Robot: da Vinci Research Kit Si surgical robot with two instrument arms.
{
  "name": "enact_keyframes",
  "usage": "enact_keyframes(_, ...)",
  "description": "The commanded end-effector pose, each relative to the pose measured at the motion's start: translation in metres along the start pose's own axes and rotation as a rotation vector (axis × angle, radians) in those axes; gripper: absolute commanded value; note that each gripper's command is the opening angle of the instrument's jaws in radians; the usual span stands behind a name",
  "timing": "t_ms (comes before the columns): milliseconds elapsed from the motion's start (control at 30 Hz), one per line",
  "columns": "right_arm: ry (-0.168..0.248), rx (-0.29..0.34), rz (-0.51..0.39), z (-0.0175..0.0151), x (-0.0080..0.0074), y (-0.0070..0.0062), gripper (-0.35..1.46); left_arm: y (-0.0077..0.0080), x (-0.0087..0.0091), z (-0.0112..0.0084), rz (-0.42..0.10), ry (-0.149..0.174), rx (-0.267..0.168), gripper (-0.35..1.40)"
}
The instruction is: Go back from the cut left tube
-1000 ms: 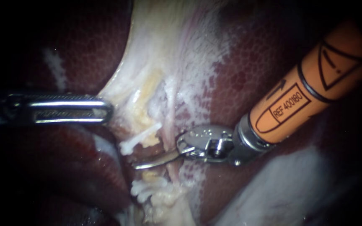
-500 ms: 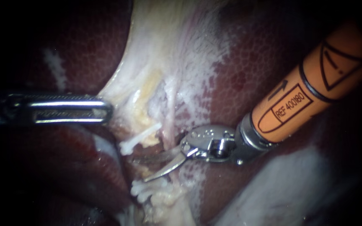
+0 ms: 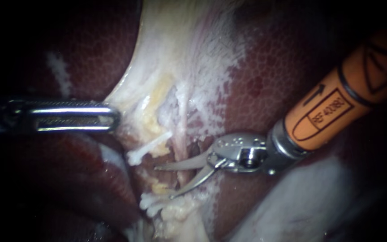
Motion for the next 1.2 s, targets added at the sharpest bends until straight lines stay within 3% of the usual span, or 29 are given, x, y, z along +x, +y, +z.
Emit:
enact_keyframes(33,0.003,-0.013,-0.011,-0.0006,0.0002,-0.0001,0.91,0.0001,0.0000,0.0000,-0.001,0.000,0.002,-0.35)
enact_keyframes(433,0.009,-0.195,-0.164,-0.0077,0.0025,-0.0010,1.16,0.0006,0.0002,0.0000,0.000,0.001,0.003,-0.35)
enact_keyframes(767,-0.036,-0.367,-0.292,-0.0121,0.0045,-0.0026,1.33,0.0007,0.0002,0.0001,0.000,0.001,0.003,-0.35)
enact_keyframes(933,-0.050,-0.399,-0.319,-0.0125,0.0046,-0.0031,1.36,0.0008,0.0002,0.0001,0.000,0.001,0.003,-0.35)
enact_keyframes(1200,-0.054,-0.401,-0.323,-0.0125,0.0047,-0.0032,1.40,0.0010,0.0003,0.0003,0.000,0.000,0.002,-0.35)
